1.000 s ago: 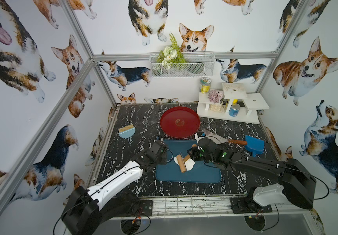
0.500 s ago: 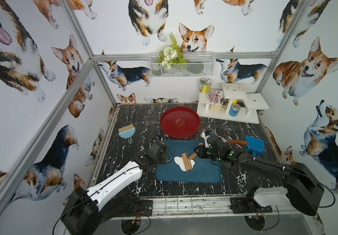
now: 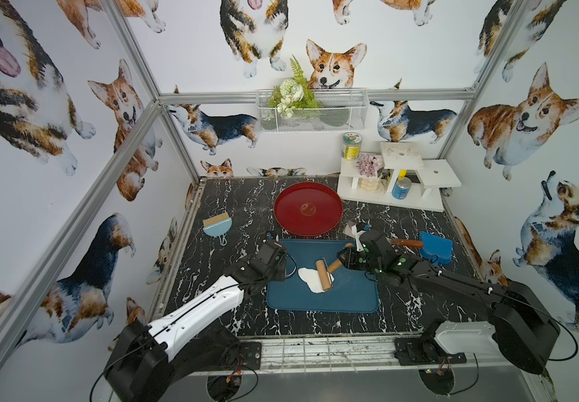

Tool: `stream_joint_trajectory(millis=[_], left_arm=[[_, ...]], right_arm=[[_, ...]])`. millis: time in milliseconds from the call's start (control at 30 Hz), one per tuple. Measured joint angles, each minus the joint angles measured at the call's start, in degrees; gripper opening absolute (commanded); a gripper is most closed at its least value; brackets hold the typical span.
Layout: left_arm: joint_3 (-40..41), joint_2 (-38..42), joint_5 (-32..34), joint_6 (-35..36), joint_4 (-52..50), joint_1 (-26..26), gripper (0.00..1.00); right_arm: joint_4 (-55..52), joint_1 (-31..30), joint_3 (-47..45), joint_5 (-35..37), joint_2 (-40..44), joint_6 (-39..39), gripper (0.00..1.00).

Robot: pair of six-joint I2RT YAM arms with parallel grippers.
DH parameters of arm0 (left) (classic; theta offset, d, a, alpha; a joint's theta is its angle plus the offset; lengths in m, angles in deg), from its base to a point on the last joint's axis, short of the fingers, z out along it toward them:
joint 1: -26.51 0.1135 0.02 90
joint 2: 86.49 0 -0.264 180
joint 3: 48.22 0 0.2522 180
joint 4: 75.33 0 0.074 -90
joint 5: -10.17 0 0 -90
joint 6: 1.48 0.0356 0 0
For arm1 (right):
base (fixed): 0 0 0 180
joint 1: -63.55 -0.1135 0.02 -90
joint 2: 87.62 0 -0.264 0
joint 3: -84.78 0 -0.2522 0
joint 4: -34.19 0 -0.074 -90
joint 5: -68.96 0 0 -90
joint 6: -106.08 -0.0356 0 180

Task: Roll out the dumpling wrappers from the dough
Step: Flatten out the dough on the work surface.

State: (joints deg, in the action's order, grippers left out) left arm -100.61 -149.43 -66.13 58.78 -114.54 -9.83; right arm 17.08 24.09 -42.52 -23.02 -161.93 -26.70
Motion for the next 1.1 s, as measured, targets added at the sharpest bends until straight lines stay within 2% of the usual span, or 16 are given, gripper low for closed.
stream_joint_trajectory(millis=[167, 300, 567, 733, 1100], left_arm=[[-0.11, -0.04, 0.0, 0.0, 0.11, 0.02, 0.0], [-0.11, -0.07, 0.0, 0.0, 0.11, 0.07, 0.0], [-0.11, 0.24, 0.04, 0.0, 0.13, 0.2, 0.0], [-0.11, 0.22, 0.02, 0.0, 0.17, 0.22, 0.0], [-0.11, 0.31, 0.02, 0.0, 0.24, 0.22, 0.0]], right_arm=[[2.08, -3.65, 2.25, 0.31, -3.76, -0.28, 0.0], [2.73, -3.98, 2.69, -0.04, -4.74, -0.42, 0.0], [-1.07, 1.66, 0.68, -0.81, 0.35, 1.31, 0.0], [-2.1, 2.36, 0.31, -1.01, 1.14, 1.92, 0.0], [2.71, -2.32, 1.14, 0.33, -2.99, 1.46, 0.0]])
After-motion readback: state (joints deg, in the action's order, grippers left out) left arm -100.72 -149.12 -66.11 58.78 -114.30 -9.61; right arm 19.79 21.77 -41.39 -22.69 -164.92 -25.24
